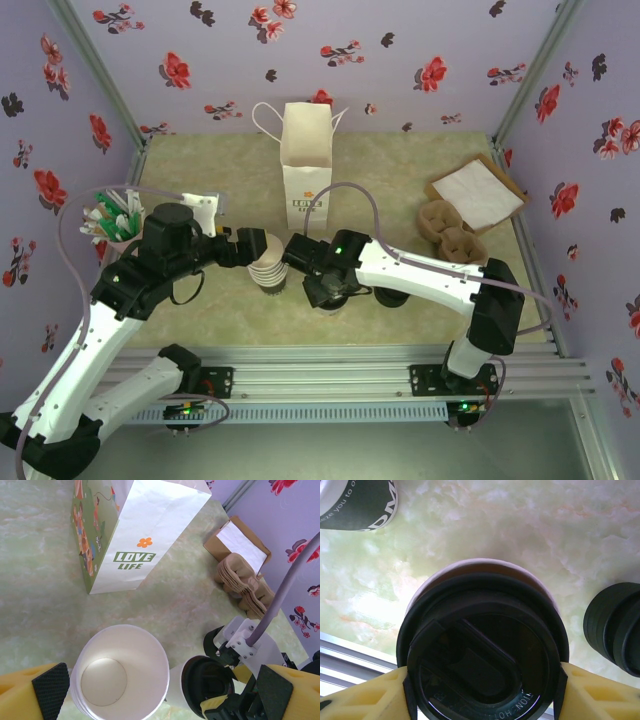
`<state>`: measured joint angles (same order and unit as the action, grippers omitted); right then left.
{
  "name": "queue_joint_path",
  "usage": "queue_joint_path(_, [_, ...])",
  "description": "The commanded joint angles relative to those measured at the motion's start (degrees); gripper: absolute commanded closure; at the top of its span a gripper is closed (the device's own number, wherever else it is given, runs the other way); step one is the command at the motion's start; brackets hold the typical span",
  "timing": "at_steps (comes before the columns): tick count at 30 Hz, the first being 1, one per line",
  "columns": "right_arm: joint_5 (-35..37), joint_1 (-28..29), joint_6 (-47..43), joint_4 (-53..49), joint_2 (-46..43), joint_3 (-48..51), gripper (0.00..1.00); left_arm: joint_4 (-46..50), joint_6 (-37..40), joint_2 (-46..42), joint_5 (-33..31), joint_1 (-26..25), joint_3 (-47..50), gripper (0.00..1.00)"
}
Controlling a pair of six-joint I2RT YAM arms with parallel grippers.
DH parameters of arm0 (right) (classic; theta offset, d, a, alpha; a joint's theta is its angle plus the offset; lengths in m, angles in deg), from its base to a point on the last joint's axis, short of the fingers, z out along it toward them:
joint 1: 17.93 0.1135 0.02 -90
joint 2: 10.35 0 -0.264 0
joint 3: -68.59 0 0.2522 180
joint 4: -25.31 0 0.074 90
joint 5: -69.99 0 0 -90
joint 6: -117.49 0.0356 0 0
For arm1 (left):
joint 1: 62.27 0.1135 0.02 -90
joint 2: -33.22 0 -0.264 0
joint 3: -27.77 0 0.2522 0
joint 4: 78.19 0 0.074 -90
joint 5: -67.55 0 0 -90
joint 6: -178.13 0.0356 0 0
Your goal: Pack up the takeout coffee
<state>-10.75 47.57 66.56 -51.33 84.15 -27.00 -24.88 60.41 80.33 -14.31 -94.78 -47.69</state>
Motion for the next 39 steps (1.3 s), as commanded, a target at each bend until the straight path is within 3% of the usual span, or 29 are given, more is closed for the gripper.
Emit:
queue_joint_path(1, [1.4,-0.3,0.8,0.5,-1.3,-0.1,0.36,-0.2,-0.1,-0.1,0.6,-0.3,0.1,0.00])
queue_joint_path(39, [-1.9,-1.7,1.5,0.0,3.3,3.5,0.36,-0.5,-0.1,0.3,0.9,-0.3,0.0,0.01])
